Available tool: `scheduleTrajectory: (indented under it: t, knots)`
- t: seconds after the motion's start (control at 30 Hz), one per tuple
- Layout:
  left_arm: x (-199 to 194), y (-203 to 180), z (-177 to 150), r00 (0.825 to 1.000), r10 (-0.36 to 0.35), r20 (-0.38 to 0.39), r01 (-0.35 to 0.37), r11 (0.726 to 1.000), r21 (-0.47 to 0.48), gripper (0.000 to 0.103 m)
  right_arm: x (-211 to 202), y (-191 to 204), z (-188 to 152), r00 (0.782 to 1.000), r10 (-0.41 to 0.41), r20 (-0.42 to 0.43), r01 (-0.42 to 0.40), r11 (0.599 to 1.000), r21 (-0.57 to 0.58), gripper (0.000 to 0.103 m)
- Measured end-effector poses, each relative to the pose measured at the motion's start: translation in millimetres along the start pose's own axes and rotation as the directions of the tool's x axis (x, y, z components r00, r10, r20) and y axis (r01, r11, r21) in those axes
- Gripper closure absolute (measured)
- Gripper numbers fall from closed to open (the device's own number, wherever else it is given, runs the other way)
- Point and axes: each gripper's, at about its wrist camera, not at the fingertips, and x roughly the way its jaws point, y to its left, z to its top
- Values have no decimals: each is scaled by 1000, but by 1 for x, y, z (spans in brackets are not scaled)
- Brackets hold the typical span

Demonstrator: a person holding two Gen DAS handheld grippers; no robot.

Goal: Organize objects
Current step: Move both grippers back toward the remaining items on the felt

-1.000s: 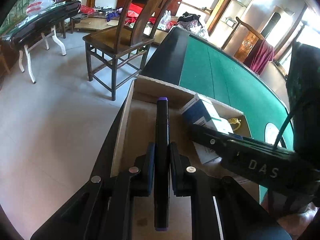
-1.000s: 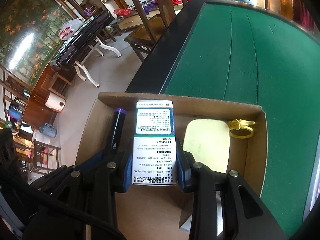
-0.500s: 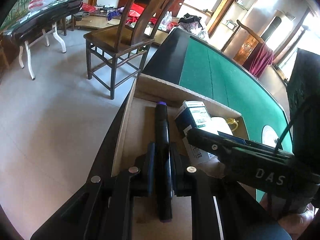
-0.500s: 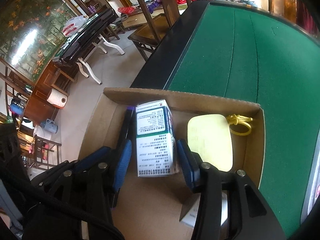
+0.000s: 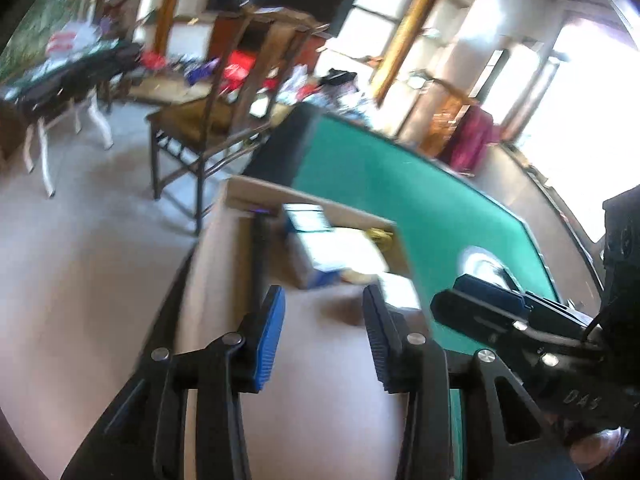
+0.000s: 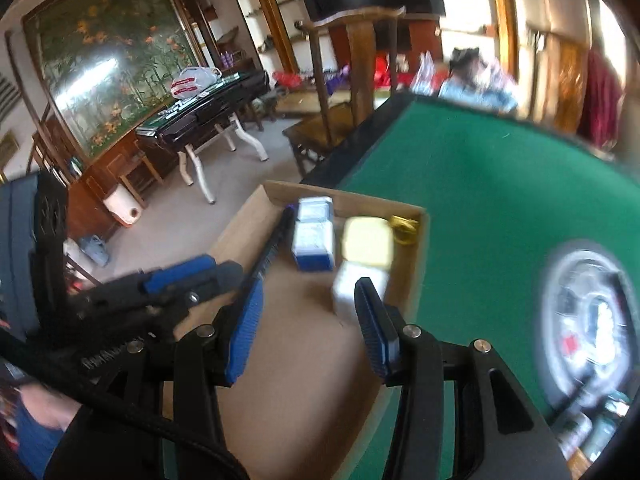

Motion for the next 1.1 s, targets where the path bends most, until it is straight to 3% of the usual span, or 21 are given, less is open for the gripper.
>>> scheduleTrajectory:
  t: [0.13, 0.23, 0.27, 0.3, 0.37, 0.43, 0.53, 0.6, 0.67, 0.77, 0.83, 0.93, 1.0, 1.1]
  knots:
    - [-24, -44, -27, 997, -69, 14, 67, 991, 115, 68, -48, -22, -33, 997, 56, 57, -57, 998, 26, 57]
    - [-31, -86, -56, 992, -116, -43, 123, 960, 253, 55, -86, -51, -54, 993, 29, 113, -34, 998, 45, 57]
    - [-28, -108, -72, 987, -125, -102, 152, 930, 333, 55, -99, -62, -62, 990, 24, 137, -32, 998, 59, 55]
    - [-26, -120, -83, 982, -133, -135, 175, 909, 378, 55, -110, -73, -70, 988, 28, 155, -39, 996, 75, 43]
    - [-21, -146, -110, 968, -151, -202, 230, 856, 462, 55, -130, -93, -87, 984, 39, 173, -56, 994, 92, 29]
    - [-14, -164, -127, 959, -150, -239, 257, 815, 519, 55, -148, -111, -110, 980, 19, 200, -41, 994, 106, 29]
    - [1, -187, -153, 952, -92, -293, 256, 763, 593, 55, -166, -135, -144, 978, -3, 209, -28, 989, 142, 29]
    - [9, -198, -163, 942, -65, -329, 267, 740, 618, 55, -172, -146, -160, 976, 6, 218, -45, 983, 177, 29]
    - [13, -204, -170, 944, -37, -327, 249, 729, 638, 55, -175, -158, -172, 975, 19, 223, -68, 974, 216, 29]
    - [26, -208, -173, 935, -23, -354, 250, 752, 610, 55, -179, -171, -182, 975, 23, 220, -79, 966, 247, 29]
    - [28, -211, -181, 923, -39, -383, 277, 757, 591, 55, -180, -176, -185, 976, 25, 218, -82, 963, 257, 29]
    - [21, -224, -198, 902, -98, -420, 349, 736, 580, 55, -183, -177, -192, 975, 31, 221, -91, 960, 266, 29]
    - [14, -239, -210, 869, -181, -460, 434, 724, 536, 55, -186, -182, -197, 976, 28, 218, -92, 952, 291, 29]
    - [8, -262, -223, 816, -280, -506, 542, 676, 499, 55, -190, -191, -208, 982, 8, 191, -75, 935, 346, 29]
